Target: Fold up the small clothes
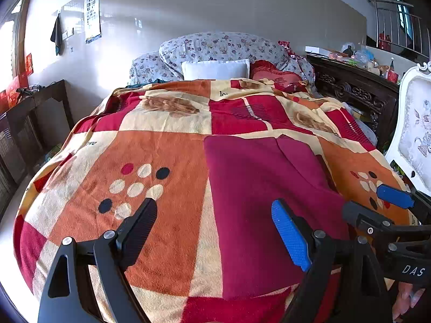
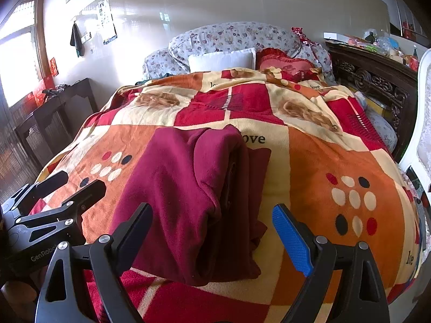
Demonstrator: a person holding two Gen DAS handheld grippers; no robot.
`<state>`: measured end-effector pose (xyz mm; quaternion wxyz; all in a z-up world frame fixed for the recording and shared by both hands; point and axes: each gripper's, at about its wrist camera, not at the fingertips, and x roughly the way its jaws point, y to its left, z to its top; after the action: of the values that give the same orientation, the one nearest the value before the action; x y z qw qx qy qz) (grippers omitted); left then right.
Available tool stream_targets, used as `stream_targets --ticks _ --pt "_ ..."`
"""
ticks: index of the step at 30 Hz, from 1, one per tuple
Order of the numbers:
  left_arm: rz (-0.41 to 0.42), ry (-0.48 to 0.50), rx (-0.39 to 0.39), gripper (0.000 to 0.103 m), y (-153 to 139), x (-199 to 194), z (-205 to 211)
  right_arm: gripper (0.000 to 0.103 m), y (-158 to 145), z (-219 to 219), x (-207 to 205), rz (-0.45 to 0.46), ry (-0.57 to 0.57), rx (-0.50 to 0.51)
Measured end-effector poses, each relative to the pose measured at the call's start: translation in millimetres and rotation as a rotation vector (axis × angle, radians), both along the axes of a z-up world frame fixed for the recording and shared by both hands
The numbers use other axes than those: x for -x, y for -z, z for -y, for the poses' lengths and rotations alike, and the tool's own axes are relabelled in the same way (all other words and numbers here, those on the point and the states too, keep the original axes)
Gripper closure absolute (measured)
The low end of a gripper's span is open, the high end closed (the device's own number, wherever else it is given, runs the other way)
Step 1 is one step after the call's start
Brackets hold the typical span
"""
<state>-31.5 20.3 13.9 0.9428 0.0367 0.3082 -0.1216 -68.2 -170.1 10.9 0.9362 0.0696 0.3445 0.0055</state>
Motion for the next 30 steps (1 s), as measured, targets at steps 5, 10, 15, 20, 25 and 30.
stream_targets --ticks 5,10,15,20,25,30 --pt "-0.003 0.003 0.0 0.017 2 -1 0 0.009 1 0 -2 -0.009 -0.003 0.0" --pt "-0.003 0.005 -0.001 0.017 3 -1 0 0.009 3 0 -4 -0.015 -0.007 0.005" --pt "-0.007 0.008 -0.001 0.017 4 -4 1 0.009 6 0 -7 -0.025 -0.007 0.004" --pt "-0.012 0.012 -0.002 0.017 7 -6 3 0.009 7 1 -7 -0.03 -0.009 0.0" --pt "-0.011 0.014 -0.009 0.017 10 -7 4 0.009 12 3 -10 -0.042 -0.01 -0.003" --pt "-0.012 0.018 -0.015 0.017 14 -11 4 0.009 16 9 -14 -0.051 -0.004 -0.01"
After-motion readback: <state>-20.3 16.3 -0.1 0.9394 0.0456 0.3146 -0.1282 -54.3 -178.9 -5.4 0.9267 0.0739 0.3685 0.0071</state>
